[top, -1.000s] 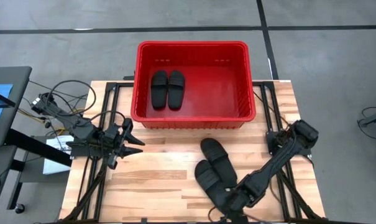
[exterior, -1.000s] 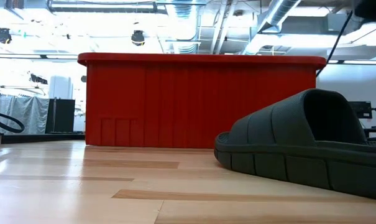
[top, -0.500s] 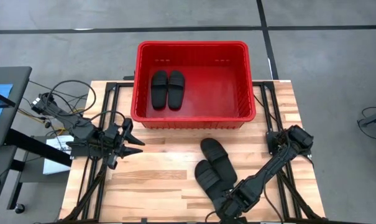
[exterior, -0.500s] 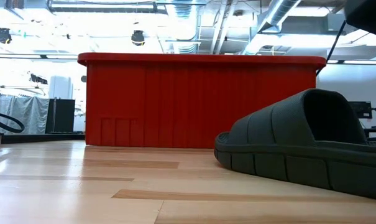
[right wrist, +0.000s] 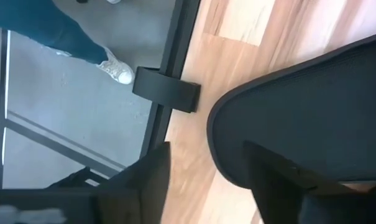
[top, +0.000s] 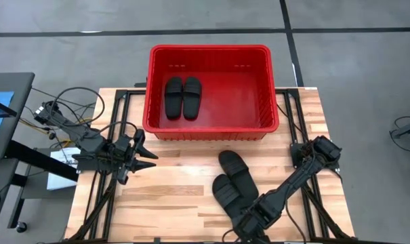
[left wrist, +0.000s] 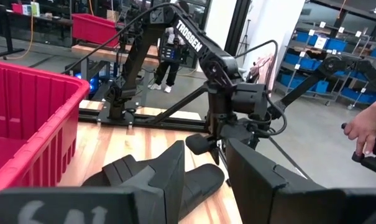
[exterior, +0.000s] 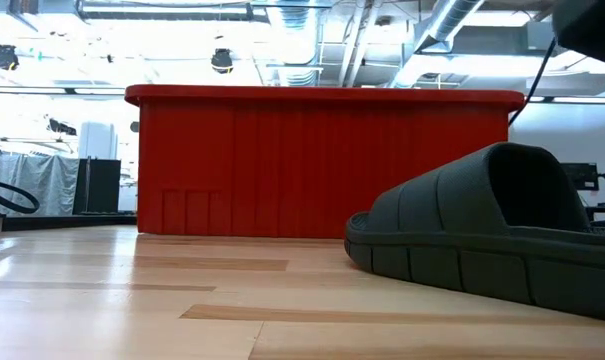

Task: Pick and place slides into bin
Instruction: Put the black slide into the red organizer bin

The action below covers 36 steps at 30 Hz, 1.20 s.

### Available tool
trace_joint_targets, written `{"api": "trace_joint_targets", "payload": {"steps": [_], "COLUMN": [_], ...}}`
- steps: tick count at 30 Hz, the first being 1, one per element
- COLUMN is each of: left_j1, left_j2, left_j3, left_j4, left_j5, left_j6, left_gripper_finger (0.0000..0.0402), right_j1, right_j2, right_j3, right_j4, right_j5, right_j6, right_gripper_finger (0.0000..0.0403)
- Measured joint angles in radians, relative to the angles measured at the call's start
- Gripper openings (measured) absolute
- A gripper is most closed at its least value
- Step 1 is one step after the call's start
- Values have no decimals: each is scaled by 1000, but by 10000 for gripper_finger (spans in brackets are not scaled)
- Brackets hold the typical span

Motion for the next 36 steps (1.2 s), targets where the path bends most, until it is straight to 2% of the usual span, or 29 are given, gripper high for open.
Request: {"api": "trace_joint_targets", "payload": {"steps": [5, 10, 24, 28, 32, 36], "left_j1": [0, 0, 0, 0, 0, 0], "left_j2": [0, 0, 0, 0, 0, 0], "left_j3": [0, 0, 0, 0, 0, 0], "left_j4": [0, 0, -14, -14, -15, -15], "left_j5": [0, 1, 1, 1, 2, 1], "left_j6": [0, 0, -28, -43, -44, -48], "left_gripper_finger": [108, 108, 108, 108, 108, 108], "right_j1": [10, 29, 37, 36, 31, 31], "right_j2": [6, 43, 185, 186, 187, 187], "right_j3": [0, 3, 13, 10, 8, 7], "right_j4": [1, 11, -40, -39, -39, -38], "right_j5": [13, 24, 107, 192, 218, 231], "right_j6": [-1, -19, -7, -8, -8, -4], "right_gripper_finger": [232, 227, 173, 153, 125, 78]}}
